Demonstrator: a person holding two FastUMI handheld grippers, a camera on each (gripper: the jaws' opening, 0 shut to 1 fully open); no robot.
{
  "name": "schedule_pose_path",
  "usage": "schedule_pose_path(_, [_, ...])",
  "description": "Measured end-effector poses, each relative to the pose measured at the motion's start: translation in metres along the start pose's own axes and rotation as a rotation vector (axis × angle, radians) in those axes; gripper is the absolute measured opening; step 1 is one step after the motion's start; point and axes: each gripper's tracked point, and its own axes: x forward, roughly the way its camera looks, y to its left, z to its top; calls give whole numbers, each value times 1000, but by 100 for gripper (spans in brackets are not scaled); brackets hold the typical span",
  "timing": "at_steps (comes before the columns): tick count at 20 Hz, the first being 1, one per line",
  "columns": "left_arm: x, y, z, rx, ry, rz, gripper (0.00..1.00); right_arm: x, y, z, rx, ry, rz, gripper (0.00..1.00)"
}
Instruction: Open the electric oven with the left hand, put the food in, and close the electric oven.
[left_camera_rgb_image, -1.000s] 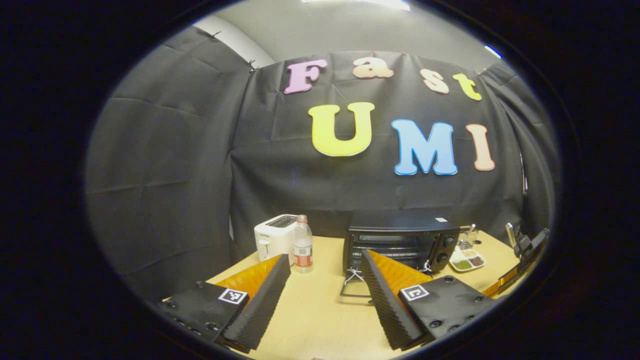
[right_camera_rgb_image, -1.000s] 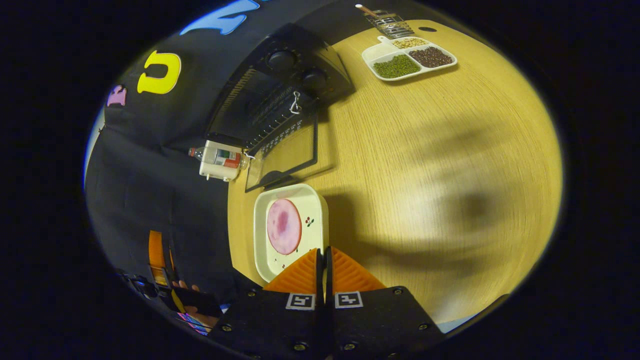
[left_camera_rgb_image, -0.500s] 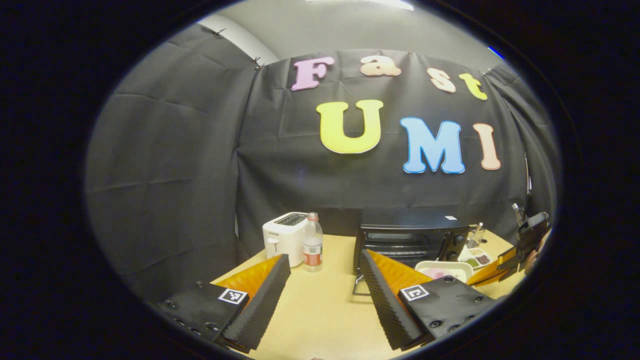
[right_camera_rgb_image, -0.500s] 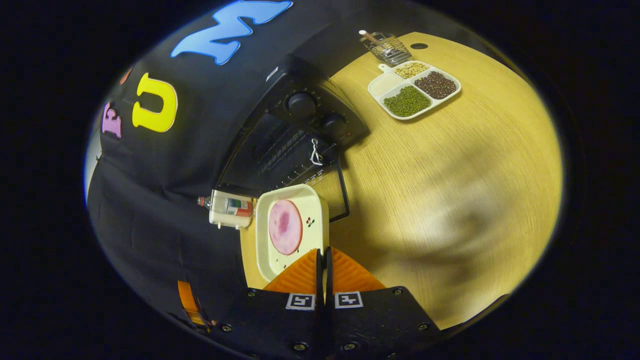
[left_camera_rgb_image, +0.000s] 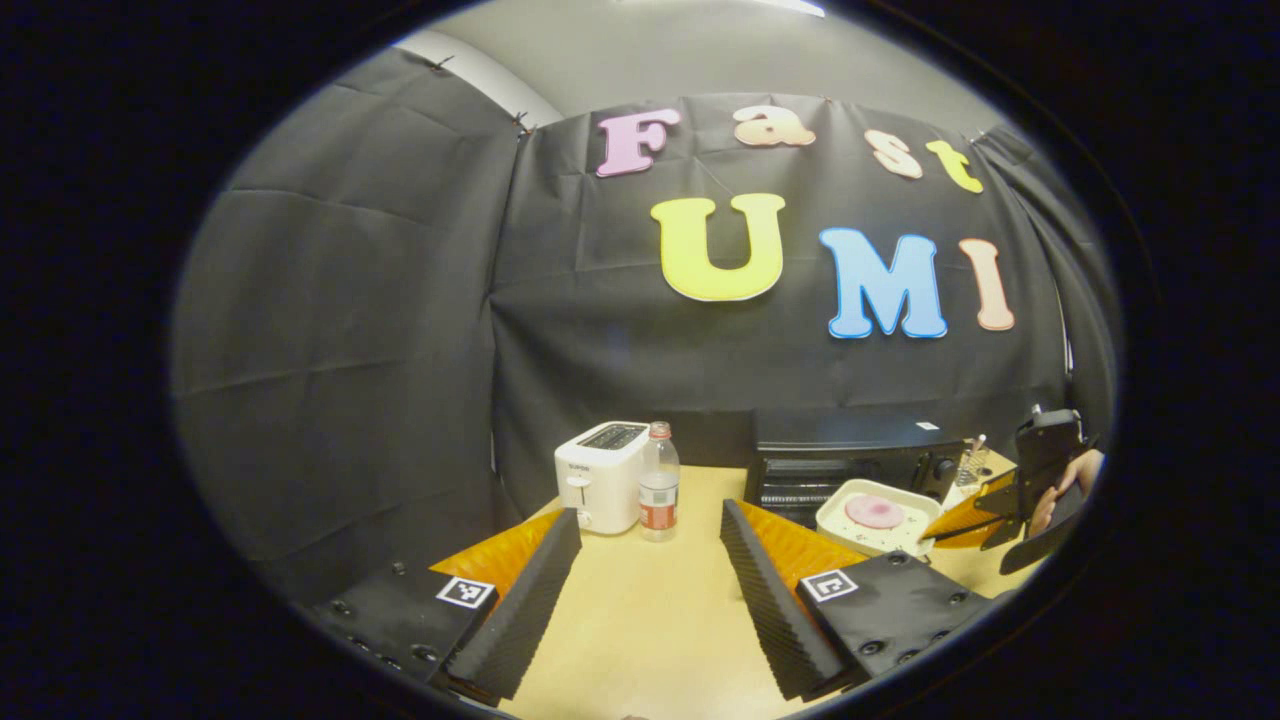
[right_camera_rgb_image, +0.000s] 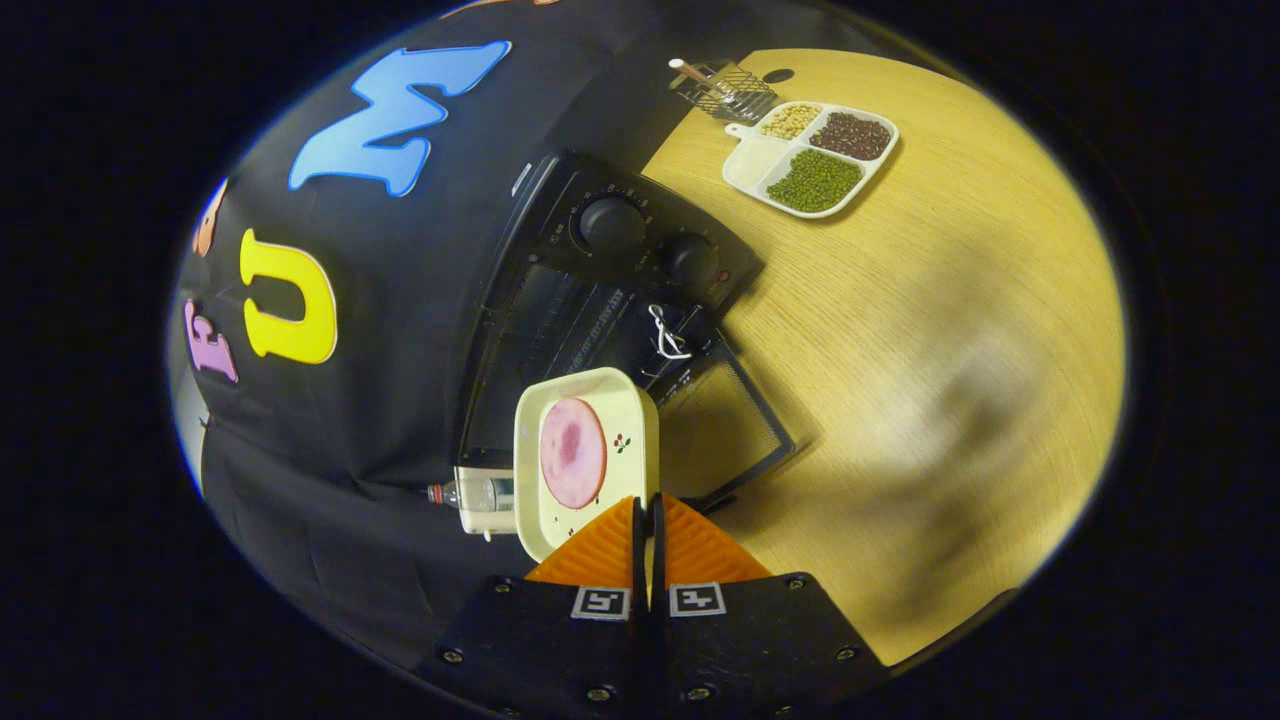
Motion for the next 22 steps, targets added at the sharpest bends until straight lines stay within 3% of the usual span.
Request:
schedule_pose_path(1, [1, 2, 0, 6, 0, -2, 91, 6, 3, 1, 27, -20, -1, 0])
schedule_pose_path(2, [4, 6, 1, 12, 1, -3, 95, 12, 5, 4, 57, -51, -4, 0])
schedule_pose_path(3, [7, 9, 0, 15, 5, -3, 91, 19, 8, 5, 89, -72, -9, 0])
schedule_pose_path(4, [9, 11, 1, 15, 10, -4, 95, 26, 11, 7, 128, -88, -7, 1])
schedule_pose_path(5, [11, 14, 2, 14, 9, -5, 91, 34, 14, 8, 159, -100, -2, 0])
schedule_pose_path(9, [12, 19, 12, 5, -5, -3, 100, 63, 25, 20, 249, -165, 22, 1])
schedule_pose_path(14, [26, 34, 5, 10, 19, 20, 100, 94, 35, 36, 362, -253, 47, 1])
schedule_pose_path(15, [27, 40, 4, 10, 28, 30, 95, 98, 36, 40, 381, -276, 47, 1])
schedule_pose_path(17, [32, 49, 0, 9, 42, 48, 100, 106, 36, 46, 408, -311, 40, 1])
schedule_pose_path(18, [35, 54, -2, 11, 46, 55, 91, 111, 38, 47, 422, -317, 39, 1])
schedule_pose_path(20, [41, 57, -3, 15, 50, 65, 100, 119, 44, 49, 441, -319, 53, 4])
schedule_pose_path(22, [45, 57, -4, 21, 53, 64, 100, 123, 56, 53, 438, -325, 98, 6])
